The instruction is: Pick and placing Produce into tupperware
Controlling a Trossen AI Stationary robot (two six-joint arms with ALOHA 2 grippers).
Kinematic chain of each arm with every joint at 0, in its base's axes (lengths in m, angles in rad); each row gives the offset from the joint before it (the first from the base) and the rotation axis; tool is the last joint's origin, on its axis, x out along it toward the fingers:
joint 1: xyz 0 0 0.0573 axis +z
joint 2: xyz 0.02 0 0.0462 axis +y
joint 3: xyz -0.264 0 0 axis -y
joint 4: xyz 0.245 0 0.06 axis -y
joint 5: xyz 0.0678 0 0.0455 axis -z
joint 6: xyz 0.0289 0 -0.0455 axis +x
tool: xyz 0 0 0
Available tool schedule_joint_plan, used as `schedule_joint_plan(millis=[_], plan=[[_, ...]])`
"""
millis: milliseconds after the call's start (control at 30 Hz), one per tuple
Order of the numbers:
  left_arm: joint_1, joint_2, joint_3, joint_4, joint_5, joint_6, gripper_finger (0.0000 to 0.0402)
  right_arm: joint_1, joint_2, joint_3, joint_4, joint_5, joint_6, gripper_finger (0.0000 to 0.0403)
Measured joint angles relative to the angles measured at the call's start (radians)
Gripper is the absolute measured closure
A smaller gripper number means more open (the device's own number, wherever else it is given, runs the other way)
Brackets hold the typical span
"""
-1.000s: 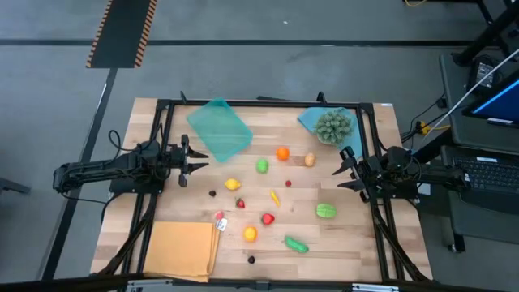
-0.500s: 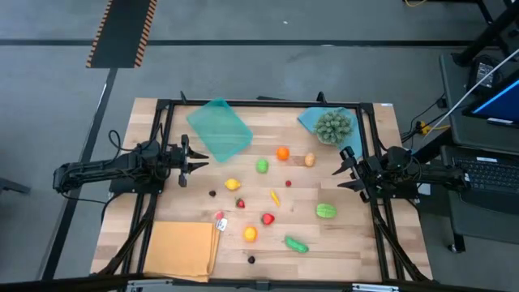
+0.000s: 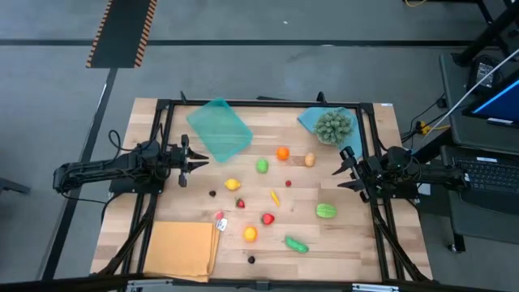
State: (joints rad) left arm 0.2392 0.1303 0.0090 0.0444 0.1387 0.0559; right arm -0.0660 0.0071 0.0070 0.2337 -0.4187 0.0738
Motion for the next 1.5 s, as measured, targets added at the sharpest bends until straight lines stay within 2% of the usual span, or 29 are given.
schedule_joint_plan(millis=[1000,1067,1200,1500], plan=[[0.000,0.000,0.000,0.000,0.000,0.000,0.0398,0.000,0.000,0.000,0.000,0.000,0.000,0.0221],[0.000,0.000,0.000,0.000,0.000,0.042,0.0400,0.000,0.000,0.000,0.000,0.000,0.000,0.0221],[0.000,0.000,0.000,0.000,0.000,0.163,0.0397,0.000,0.000,0.000,0.000,0.000,0.000,0.0221],[0.000,0.000,0.000,0.000,0.000,0.159,0.0371,0.000,0.000,0.000,0.000,0.000,0.000,0.0221]])
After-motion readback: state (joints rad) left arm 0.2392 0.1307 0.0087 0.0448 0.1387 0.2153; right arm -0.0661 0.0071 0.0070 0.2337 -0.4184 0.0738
